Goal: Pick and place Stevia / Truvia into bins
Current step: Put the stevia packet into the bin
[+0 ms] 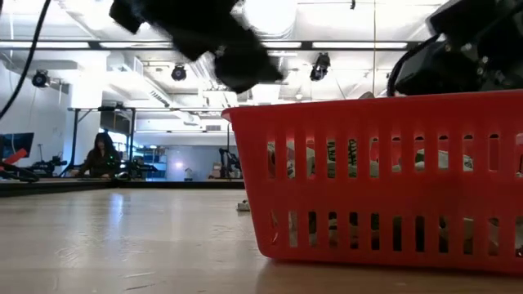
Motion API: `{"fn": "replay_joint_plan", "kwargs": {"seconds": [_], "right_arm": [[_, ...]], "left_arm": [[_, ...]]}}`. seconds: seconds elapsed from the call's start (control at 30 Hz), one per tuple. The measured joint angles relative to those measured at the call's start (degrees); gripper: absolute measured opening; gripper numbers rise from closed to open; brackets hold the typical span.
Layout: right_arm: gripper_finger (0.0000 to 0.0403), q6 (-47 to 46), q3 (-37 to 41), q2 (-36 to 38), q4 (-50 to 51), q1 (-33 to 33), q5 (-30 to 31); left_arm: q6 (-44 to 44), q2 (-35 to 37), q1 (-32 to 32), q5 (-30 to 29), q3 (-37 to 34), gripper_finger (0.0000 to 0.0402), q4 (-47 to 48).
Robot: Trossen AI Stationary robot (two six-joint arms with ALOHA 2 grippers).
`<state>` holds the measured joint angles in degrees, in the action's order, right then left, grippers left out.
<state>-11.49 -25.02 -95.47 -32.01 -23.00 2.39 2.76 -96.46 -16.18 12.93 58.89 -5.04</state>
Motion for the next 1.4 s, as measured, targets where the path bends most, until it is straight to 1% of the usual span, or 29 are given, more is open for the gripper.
{"fn": "replay_joint_plan", "kwargs": {"seconds": [0.03,0.1,0.17,0.23,0.27,0.3,0.37,0.4,0.5,0.67,0.8,0.9,1.1,1.27,1.4], "right_arm": [[0.0199,0.0,-0.4,-0.9,-0.2,0.2,-0.2],[0.0201,0.0,-1.2,-2.2,0.1,0.7,-1.2],[0.02,0.0,-2.1,-3.5,-0.5,1.1,-1.7],[0.0198,0.0,-2.4,-4.3,-0.9,1.5,-2.5],[0.0197,0.0,-2.7,-4.9,-1.4,1.6,-2.6],[0.0196,0.1,-2.8,-5.0,-1.8,1.6,-2.7],[0.0194,0.1,-2.7,-4.9,-1.6,1.7,-3.1],[0.0194,0.1,-2.8,-5.1,-1.7,1.7,-2.8],[0.0194,-0.4,-2.1,-3.9,-0.6,2.0,-1.5],[0.0187,-3.3,-1.8,-2.6,2.0,3.7,3.0],[0.0179,-3.1,-1.4,-1.8,2.4,3.9,3.2],[0.0173,-1.9,-1.0,-0.1,3.6,4.0,2.3],[0.0166,0.7,-0.7,4.0,2.7,3.9,2.2],[0.0168,3.9,-0.9,2.1,-2.3,4.0,3.7],[0.0168,4.5,-2.1,-0.3,-3.1,5.0,3.7]], "left_arm": [[0.3,0.4,0.1,0.0,-0.6,0.0206,0.6],[1.2,1.2,-0.1,-1.6,-1.2,0.0206,-1.2],[1.5,2.4,-0.2,-2.6,-2.4,0.0206,0.2],[1.5,2.5,-0.2,-3.6,-2.9,0.0206,-1.7],[1.5,3.0,-0.2,-3.7,-3.7,0.0206,-0.6],[1.7,3.2,-0.2,-3.7,-4.2,0.0206,-0.2],[2.6,3.0,-0.2,-4.5,-4.8,0.0206,-3.0],[2.9,3.5,-0.2,-4.5,-5.3,0.0206,-2.1],[2.9,3.6,-0.2,-5.4,-5.6,0.0206,-2.5],[3.0,3.7,-0.2,-6.0,-5.9,0.0206,-2.1],[3.0,3.7,-0.2,-6.0,-5.8,0.0206,-1.9],[3.0,3.7,-0.2,-6.1,-5.8,0.0206,-2.0],[3.0,3.7,-0.2,-6.1,-5.8,0.0206,-1.9],[2.9,3.7,-0.2,-6.1,-5.8,0.0206,-1.9],[3.0,3.7,-0.2,-6.2,-5.8,0.0206,-2.0]]}}
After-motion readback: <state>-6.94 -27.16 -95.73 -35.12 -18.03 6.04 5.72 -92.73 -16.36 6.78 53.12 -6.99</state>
